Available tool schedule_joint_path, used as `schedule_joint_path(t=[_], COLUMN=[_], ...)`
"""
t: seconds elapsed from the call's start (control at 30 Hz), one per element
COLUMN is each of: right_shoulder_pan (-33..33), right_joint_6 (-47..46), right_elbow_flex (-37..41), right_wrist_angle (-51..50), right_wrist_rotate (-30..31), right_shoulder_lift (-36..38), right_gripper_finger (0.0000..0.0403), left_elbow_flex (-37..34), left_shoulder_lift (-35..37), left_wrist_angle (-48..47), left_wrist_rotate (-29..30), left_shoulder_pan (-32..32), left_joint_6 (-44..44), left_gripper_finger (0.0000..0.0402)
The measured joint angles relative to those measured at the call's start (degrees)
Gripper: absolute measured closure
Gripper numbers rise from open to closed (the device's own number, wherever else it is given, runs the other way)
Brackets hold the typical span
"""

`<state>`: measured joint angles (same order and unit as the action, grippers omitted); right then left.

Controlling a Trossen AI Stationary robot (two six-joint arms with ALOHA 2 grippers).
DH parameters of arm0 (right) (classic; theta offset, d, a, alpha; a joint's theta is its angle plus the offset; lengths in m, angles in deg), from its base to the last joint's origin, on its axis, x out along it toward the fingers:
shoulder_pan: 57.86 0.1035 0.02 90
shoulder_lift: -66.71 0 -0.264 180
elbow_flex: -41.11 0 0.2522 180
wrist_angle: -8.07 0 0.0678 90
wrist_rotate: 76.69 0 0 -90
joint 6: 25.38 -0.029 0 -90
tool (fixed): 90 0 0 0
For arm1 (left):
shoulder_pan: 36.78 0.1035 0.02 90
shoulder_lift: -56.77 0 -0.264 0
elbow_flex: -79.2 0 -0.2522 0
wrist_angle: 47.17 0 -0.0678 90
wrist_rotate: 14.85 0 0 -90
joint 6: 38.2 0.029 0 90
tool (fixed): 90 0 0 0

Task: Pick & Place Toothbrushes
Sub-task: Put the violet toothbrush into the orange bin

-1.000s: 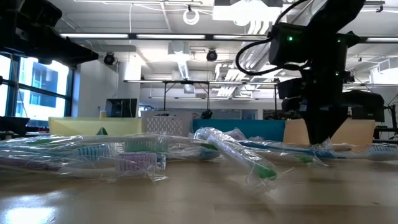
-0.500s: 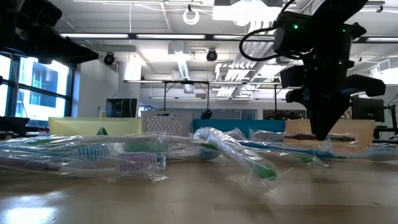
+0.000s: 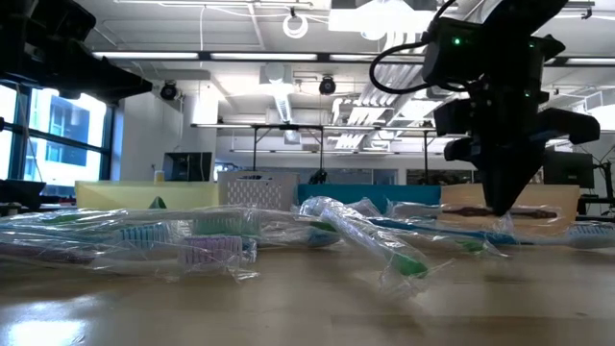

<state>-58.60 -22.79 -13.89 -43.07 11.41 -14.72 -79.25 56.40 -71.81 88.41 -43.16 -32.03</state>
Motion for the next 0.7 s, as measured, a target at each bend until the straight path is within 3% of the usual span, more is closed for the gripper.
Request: schedule_joint_path(t=[0.3,0.53,0.7], right_shoulder_pan=[0.0,-0.2,-3.2], right_joint_6=[0.6,-0.5,-2.7], right_elbow_flex=[-6.0,-13.8,-14.8], right_wrist_angle=[-4.3,-10.6,-11.2], right_wrist_rotate=[1.5,11.3,17.6], right_shoulder_lift=[0.0,0.1,4.0], right_gripper_finger=[0.0390,0.0390,0.0390], left_elbow_flex=[0.0,0.0,0.0], left_shoulder_lift=[0.0,0.0,0.0], left_wrist_angle=[0.0,0.0,0.0], left_wrist_rotate=[0.0,0.0,0.0], left_shoulder_pan=[0.0,0.0,0.0], left_joint_6=[0.0,0.0,0.0], left_gripper_finger=[0.0265,0.0265,0.0265])
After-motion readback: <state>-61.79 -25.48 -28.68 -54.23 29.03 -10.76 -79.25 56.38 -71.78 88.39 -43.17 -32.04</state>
